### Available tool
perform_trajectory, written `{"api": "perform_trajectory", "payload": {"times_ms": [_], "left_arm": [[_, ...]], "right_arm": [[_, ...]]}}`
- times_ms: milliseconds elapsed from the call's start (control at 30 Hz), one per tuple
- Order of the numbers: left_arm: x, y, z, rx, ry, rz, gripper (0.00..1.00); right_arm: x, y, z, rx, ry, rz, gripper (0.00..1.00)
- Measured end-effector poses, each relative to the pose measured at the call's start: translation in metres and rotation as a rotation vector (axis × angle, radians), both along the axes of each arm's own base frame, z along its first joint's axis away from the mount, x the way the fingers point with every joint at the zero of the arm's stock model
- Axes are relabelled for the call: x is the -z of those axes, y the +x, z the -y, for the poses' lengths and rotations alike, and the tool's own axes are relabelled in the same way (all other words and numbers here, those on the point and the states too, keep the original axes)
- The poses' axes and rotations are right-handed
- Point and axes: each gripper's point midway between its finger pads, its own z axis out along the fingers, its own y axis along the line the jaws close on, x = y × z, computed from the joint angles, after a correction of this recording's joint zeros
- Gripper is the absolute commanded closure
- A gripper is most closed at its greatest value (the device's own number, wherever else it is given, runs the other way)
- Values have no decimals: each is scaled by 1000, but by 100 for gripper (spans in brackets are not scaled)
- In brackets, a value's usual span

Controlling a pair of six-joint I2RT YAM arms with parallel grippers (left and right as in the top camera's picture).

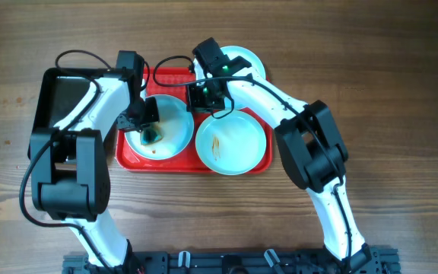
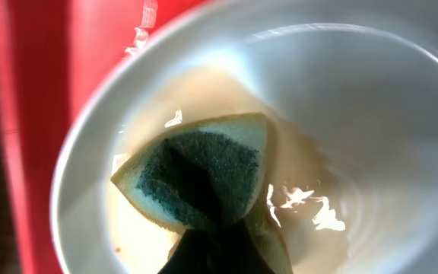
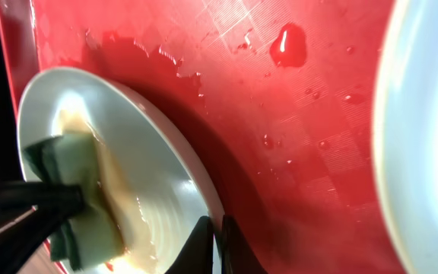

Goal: Clean dirty plates on tray and stack at the side
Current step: 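Scrub the left plate with the sponge while the right gripper holds it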

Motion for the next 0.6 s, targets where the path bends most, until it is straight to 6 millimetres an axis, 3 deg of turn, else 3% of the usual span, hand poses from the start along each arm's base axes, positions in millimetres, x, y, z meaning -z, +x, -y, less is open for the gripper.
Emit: {"api": "perform_trajectory", "payload": {"times_ms": [167, 300, 367, 600], "left_arm": [[0, 8, 13, 83, -78, 41, 96], [-3, 38, 15, 27, -125, 162, 96], [-6, 59, 16, -22, -164, 242, 96], [-7, 68, 21, -48, -205, 273, 96]], "right_arm": [[-1, 4, 3, 9, 13, -5, 96], [3, 4, 8, 16, 13, -12, 95], [6, 1, 8, 15, 11, -23, 89], [11, 0, 1, 36, 9, -12, 82]]}}
